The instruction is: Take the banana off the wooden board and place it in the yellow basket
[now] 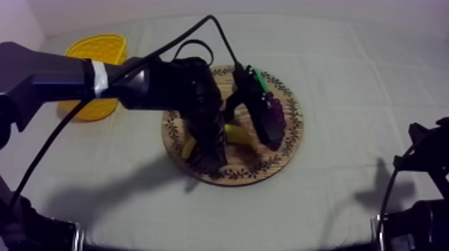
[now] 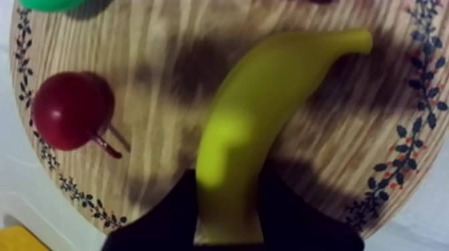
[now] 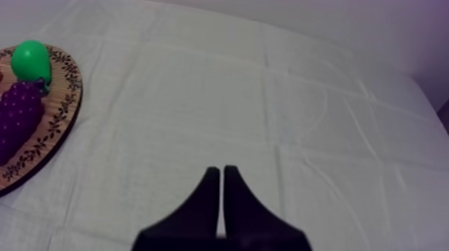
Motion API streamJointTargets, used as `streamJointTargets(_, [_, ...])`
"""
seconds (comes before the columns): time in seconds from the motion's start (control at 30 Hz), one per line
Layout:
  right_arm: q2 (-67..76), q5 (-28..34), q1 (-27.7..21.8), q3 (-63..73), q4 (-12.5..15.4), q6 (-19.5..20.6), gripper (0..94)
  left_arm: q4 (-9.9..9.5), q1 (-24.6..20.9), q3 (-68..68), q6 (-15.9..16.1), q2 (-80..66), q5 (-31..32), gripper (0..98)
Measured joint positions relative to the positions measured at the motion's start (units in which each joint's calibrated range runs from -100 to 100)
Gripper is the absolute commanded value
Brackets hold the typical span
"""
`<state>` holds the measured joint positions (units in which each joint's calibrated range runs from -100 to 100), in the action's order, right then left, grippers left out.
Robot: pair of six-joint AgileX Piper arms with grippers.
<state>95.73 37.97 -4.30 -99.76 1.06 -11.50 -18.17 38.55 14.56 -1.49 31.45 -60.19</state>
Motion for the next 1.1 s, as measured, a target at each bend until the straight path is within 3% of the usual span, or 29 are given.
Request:
streamJointTargets(0.3, [0.00, 0.00, 0.00, 0.00, 0.00, 0.00, 0.3, -2.19, -0.31, 0.16, -1.36, -5.10, -4.44, 25.7])
streamJointTargets(0.53, [0.00, 0.00, 0.00, 0.00, 0.00, 0.00, 0.3, -4.06, -2.23, -2.40, -0.63, -13.39, -8.32, 25.7])
streamJointTargets(1.1, [0.00, 0.00, 0.00, 0.00, 0.00, 0.00, 0.3, -5.22, -17.38, -2.35, 2.82, -27.10, -6.80, 25.8])
